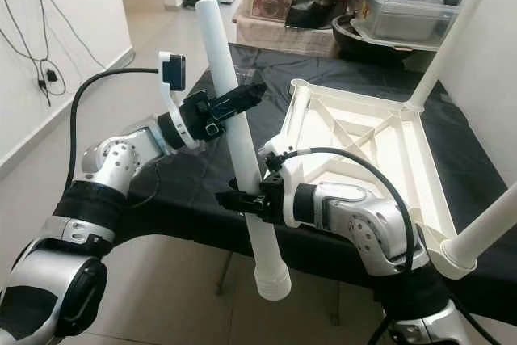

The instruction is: Building children table

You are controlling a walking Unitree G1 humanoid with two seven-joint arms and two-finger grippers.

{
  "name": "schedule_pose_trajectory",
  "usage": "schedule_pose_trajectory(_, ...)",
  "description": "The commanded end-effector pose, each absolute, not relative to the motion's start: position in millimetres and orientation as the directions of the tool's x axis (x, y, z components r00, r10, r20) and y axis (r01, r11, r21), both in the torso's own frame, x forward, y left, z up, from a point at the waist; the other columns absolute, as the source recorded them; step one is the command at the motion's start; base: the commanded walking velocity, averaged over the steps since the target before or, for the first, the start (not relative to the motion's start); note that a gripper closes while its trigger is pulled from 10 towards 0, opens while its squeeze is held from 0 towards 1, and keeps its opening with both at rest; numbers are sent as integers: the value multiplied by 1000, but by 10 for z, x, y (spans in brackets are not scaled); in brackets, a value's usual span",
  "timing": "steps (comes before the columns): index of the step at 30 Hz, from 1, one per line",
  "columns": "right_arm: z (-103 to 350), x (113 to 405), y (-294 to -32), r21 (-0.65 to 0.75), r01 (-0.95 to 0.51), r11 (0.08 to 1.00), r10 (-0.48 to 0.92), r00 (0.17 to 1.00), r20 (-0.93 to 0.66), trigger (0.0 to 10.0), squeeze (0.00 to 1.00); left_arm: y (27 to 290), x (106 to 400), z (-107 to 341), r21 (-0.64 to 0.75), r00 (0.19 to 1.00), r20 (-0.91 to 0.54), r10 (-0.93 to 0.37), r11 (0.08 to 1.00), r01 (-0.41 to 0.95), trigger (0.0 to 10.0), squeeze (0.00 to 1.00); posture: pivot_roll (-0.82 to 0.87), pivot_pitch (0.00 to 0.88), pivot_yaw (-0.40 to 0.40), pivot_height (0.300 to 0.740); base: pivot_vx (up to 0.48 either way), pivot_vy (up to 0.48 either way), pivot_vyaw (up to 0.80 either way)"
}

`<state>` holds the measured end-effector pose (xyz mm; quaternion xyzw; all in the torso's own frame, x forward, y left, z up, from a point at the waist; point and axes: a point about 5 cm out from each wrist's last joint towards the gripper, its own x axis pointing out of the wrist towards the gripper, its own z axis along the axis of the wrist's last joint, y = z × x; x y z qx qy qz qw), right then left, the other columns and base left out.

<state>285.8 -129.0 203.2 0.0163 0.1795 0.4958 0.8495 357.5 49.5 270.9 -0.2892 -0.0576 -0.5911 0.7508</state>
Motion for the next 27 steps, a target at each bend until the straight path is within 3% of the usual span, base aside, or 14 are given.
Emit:
schedule_pose_trajectory(1,1979,2806,-1124,226,-869,440,881,368,-298,0,0,388,3587,2839,-345,296,457,-839,139,928,10000,31,141,0,-50,740,0,0,0)
schedule_pose_trajectory(3,1978,2808,-1124,226,-868,441,880,370,-298,0,0,385,3600,2833,-351,310,451,-837,154,924,10000,31,141,0,-50,740,0,0,0)
schedule_pose_trajectory(4,1978,2814,-1128,225,-866,446,878,375,-297,0,0,382,3616,2830,-360,327,446,-833,167,918,10000,1000,141,0,-50,740,0,0,0)
schedule_pose_trajectory(13,1973,2831,-1126,225,-860,458,874,389,-292,0,0,369,3623,2847,-319,341,432,-835,213,923,10000,1000,141,0,-51,740,0,0,0)
schedule_pose_trajectory(14,1969,2853,-1142,222,-853,472,867,404,-291,0,0,368,3610,2855,-314,332,434,-838,204,927,10000,0,144,0,-48,740,0,0,0)
schedule_pose_trajectory(19,1965,2962,-1251,209,-814,542,830,479,-287,0,0,398,3561,2943,-317,300,474,-828,157,935,10000,0,144,0,-53,740,0,0,0)
schedule_pose_trajectory(21,1968,3087,-1374,203,-753,625,774,568,-280,0,0,419,3536,3005,-315,297,498,-815,149,937,10000,0,145,0,-53,740,0,0,0)
schedule_pose_trajectory(24,1969,3159,-1457,197,-714,672,737,618,-274,0,0,432,3515,3035,-313,293,508,-810,143,939,10000,0,148,0,-56,740,0,0,0)
schedule_pose_trajectory(27,2007,3313,-1661,193,-616,764,646,728,-231,0,0,468,3450,3107,-308,282,537,-795,127,943,10000,0,154,0,-59,740,0,0,0)
